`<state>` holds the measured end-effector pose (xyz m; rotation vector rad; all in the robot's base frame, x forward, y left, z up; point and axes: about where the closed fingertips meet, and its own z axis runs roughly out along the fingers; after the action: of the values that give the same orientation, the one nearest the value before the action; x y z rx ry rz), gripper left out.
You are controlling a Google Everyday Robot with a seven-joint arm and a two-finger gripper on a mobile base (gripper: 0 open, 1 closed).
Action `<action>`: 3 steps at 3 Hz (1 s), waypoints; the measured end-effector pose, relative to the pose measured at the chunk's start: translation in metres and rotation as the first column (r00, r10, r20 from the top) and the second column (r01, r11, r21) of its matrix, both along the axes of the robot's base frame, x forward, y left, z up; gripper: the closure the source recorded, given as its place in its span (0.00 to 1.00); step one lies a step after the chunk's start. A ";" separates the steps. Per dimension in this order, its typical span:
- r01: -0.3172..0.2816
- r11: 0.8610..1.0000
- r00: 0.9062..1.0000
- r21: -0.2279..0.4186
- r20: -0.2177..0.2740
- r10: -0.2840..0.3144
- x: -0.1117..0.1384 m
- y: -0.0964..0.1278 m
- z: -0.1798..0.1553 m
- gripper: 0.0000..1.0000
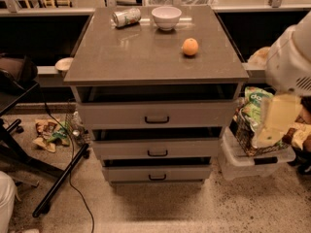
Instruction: Open middle drawer
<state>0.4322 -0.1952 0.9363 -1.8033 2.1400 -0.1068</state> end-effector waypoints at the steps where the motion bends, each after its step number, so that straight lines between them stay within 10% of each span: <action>1: -0.065 0.997 0.998 0.042 -0.025 0.066 -0.002 0.022 -0.066 0.00; 3: -0.108 0.988 0.992 0.108 -0.057 0.114 -0.002 0.048 -0.127 0.00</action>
Offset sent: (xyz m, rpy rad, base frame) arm -0.0008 0.0794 -0.2030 0.1940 0.1309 0.1721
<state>0.4303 -0.1468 0.8096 -1.8831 2.0409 0.0885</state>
